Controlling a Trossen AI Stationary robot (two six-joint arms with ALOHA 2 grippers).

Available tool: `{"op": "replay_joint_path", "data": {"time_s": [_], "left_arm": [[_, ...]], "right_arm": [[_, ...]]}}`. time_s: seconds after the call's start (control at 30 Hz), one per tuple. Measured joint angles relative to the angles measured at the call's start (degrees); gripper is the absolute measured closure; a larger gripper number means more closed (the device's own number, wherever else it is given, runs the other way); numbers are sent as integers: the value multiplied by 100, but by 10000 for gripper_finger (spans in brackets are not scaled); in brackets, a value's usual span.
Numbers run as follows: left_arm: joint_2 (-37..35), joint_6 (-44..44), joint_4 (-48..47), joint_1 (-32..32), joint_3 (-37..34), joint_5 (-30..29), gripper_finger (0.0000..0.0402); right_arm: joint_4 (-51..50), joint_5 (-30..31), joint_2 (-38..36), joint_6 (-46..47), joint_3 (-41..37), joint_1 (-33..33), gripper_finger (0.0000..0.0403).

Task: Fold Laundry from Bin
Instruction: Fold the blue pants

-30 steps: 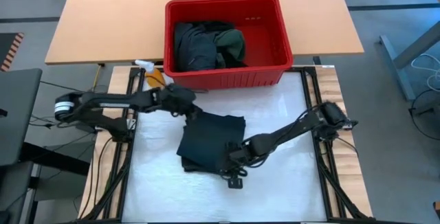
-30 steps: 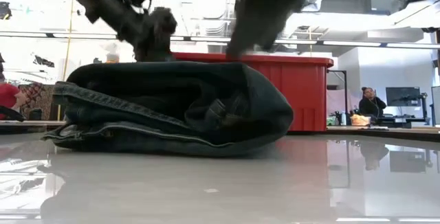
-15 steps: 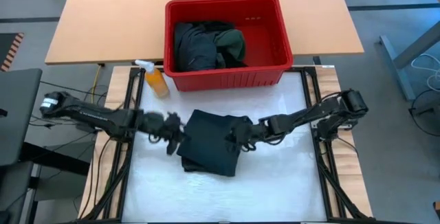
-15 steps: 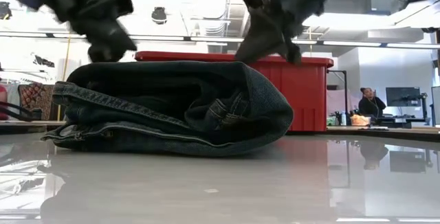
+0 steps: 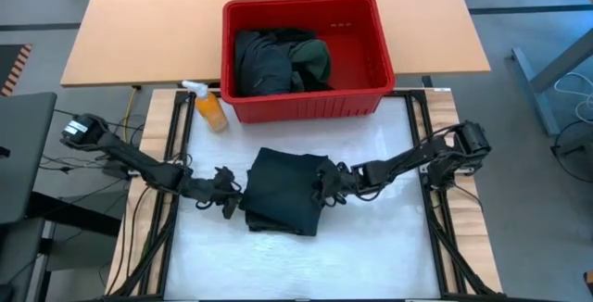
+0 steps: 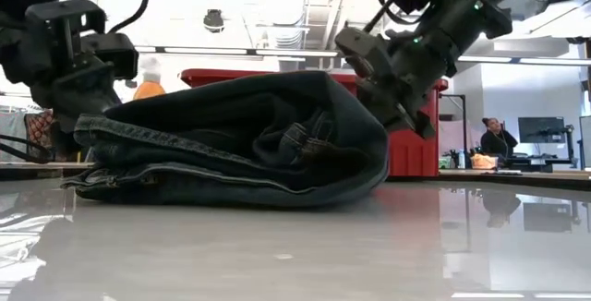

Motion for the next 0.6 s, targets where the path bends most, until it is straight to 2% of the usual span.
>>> {"op": "replay_joint_path", "data": {"time_s": [0.17,0.3,0.47,0.6], "left_arm": [[-173,294,451,21,-20,-102,401],[-428,700,728,89,115,-404,402],[-596,1210,773,654,381,-406,401],[-309,1560,747,1722,453,366,402]], "right_arm": [[114,56,-500,-255,102,-100,383],[692,66,-793,-449,372,66,383],[1110,6,-255,-605,789,669,383],[1128,-210,462,-601,1187,984,383]]}}
